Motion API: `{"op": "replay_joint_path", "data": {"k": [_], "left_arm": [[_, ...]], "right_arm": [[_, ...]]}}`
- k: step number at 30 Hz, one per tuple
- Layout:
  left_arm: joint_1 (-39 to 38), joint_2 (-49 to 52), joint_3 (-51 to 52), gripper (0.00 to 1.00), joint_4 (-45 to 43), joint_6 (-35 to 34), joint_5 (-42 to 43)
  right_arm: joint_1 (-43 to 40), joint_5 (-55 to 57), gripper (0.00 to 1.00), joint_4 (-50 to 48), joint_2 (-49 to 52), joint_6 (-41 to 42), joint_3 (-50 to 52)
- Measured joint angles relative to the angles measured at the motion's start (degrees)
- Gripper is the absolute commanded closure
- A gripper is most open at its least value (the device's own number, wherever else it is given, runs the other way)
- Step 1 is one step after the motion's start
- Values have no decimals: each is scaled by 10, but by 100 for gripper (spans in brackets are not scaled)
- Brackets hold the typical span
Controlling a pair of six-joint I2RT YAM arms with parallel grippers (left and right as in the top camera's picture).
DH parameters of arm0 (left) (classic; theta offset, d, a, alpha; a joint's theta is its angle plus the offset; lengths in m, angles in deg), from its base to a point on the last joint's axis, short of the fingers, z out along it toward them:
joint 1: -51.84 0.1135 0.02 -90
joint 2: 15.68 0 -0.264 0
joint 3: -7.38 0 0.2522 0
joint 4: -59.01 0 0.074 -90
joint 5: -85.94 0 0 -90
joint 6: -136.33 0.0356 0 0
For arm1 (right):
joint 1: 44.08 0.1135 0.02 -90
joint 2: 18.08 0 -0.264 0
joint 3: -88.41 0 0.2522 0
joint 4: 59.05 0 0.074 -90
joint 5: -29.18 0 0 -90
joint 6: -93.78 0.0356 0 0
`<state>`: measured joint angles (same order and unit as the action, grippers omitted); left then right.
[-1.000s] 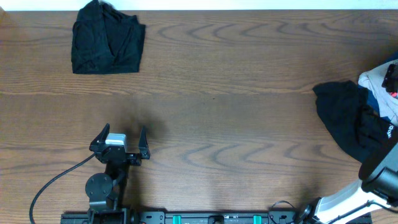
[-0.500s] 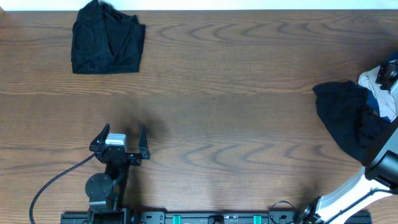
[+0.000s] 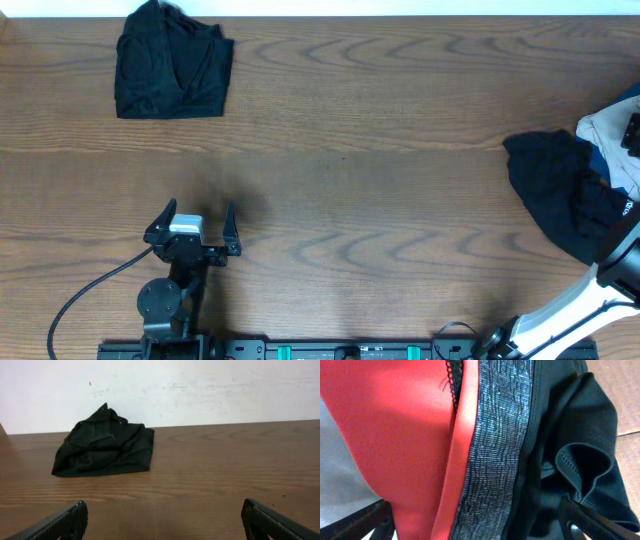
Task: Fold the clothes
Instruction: 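Reach the right gripper into the clothes pile at right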
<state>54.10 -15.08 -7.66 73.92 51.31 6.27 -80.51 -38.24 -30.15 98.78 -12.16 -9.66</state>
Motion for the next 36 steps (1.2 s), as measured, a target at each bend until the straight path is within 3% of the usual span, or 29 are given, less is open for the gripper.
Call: {"op": "replay_joint_path", "data": {"k": [3,5,6,8,10,16,26,36], "left_arm": [[0,0,0,2,0,0,0],[0,0,0,2,0,0,0],[0,0,0,2,0,0,0],[0,0,0,2,0,0,0],[0,0,0,2,0,0,0],[0,0,0,2,0,0,0],[0,0,0,2,0,0,0],[0,0,0,2,0,0,0]], "right_arm": [[-2,-15,7,1,0,-1,0],[-2,-24,16,1,0,-1,0],[-2,-28,24,2,1,-4,0],[-2,-35,56,3,5,-6,0],[-2,-41,74,5,10,-3,0],[-2,-42,98,4,13,18,0],[14,-49,99,14,-20,110,0],[118,-110,98,40,-217,188,0]]}}
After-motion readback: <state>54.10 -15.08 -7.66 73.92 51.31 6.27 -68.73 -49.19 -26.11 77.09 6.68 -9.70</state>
